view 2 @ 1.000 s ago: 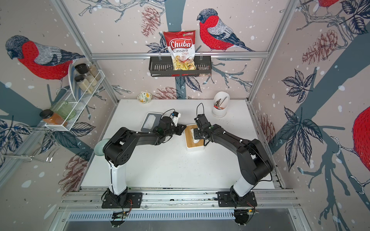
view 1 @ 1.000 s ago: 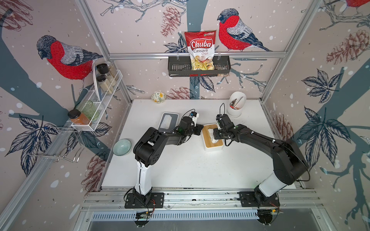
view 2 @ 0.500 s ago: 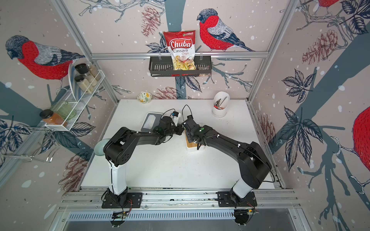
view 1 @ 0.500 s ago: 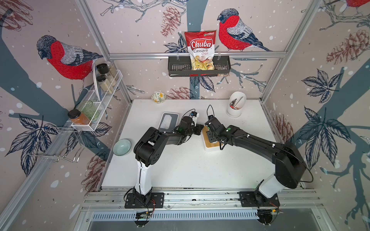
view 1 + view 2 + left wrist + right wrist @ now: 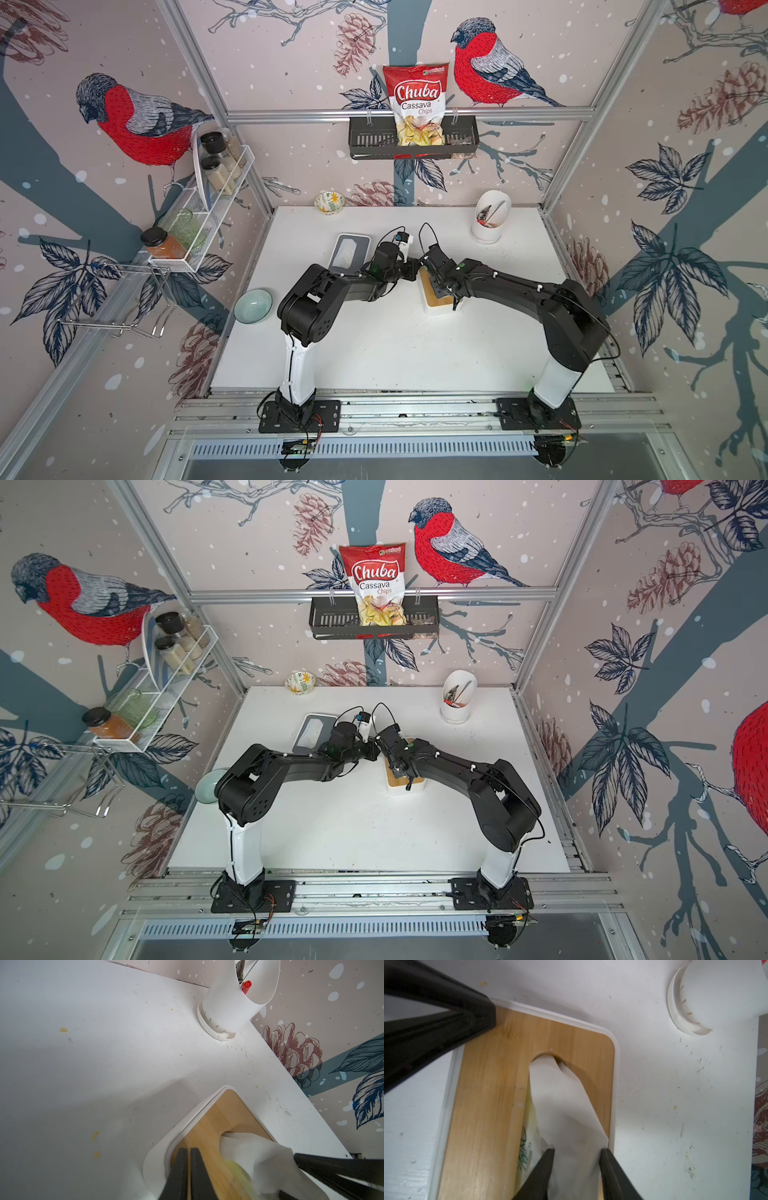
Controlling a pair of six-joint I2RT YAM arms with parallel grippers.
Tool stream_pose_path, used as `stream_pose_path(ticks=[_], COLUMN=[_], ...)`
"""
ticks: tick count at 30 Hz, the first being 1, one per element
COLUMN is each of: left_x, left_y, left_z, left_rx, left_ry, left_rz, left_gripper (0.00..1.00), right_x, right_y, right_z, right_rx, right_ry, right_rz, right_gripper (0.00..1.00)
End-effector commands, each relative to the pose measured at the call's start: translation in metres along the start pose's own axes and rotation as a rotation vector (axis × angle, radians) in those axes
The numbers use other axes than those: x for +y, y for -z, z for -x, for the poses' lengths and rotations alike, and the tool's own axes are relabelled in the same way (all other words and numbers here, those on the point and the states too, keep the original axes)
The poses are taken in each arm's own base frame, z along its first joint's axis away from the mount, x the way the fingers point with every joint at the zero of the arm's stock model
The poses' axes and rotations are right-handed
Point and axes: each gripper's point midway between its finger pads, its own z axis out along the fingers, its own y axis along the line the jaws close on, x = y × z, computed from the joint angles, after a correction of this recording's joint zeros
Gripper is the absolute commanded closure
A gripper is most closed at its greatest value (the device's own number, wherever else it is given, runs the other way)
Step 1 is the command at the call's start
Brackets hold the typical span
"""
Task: Put the tissue paper into the tissue box
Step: Pull the paper towel from the tissue box.
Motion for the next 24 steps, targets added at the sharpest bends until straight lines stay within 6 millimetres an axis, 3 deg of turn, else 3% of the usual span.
stream_pose_path(ticks=[1,6,13,14,16,19,24], left_x=[0.004,0.003,0.002,0.003,0.003,0.008,0.032], left_y=[-0.001,0.001,0.015,0.018,0.026,0.043,0.093], left_z=[-0.006,-0.005,0.007,0.01,0.017,0.024,0.052], left_rx=[0.025,0.021,-0.02,-0.029,-0.056,-0.085,-0.166], left_ry=[0.003,-0.003,-0.024,-0.024,-0.025,-0.022,-0.017], left_rz=[0.016,0.019,0.05,0.057,0.067,0.1,0.238], left_gripper=[0.88,0.88,0.89,0.88,0.89,0.89,0.85], right_x=[0.005,0.002,-0.013,-0.014,-0.015,-0.016,-0.037], right_y=[-0.004,0.003,0.025,0.025,0.025,0.03,0.043], right_z=[0.008,0.019,0.037,0.036,0.034,0.031,0.028], right_rx=[-0.017,-0.057,-0.134,-0.132,-0.123,-0.127,-0.172], right_ry=[-0.008,-0.058,-0.164,-0.174,-0.188,-0.202,-0.286], right_rz=[0.035,0.072,0.141,0.154,0.185,0.205,0.256], right_gripper=[0.65,0.81,0.86,0.83,0.64,0.45,0.37])
